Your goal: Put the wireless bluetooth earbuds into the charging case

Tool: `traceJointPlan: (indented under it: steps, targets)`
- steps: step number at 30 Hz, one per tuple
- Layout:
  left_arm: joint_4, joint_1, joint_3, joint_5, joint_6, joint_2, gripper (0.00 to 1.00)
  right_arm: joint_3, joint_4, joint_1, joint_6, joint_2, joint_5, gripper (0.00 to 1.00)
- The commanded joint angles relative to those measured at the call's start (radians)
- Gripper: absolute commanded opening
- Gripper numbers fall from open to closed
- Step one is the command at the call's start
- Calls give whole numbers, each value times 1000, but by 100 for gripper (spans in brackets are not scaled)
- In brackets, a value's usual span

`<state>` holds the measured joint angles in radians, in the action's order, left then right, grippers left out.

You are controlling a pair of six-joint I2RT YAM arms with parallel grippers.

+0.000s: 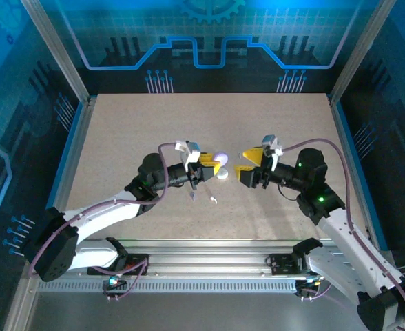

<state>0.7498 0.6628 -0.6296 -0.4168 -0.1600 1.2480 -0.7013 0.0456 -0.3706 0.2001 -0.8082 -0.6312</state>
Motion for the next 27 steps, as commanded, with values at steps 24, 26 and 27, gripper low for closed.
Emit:
traceJointPlan:
  steps: [24, 26, 27]
  targets:
    - [154, -6, -13, -190, -20, -17, 15, -334, -438, 63, -601, -274, -495, 60]
    - [160, -6, -12, -189, -25, -16, 15, -356, -467, 63, -622, -290, -510, 57]
    - [163, -6, -12, -189, -28, -15, 14, -364, -474, 63, -628, -298, -518, 56]
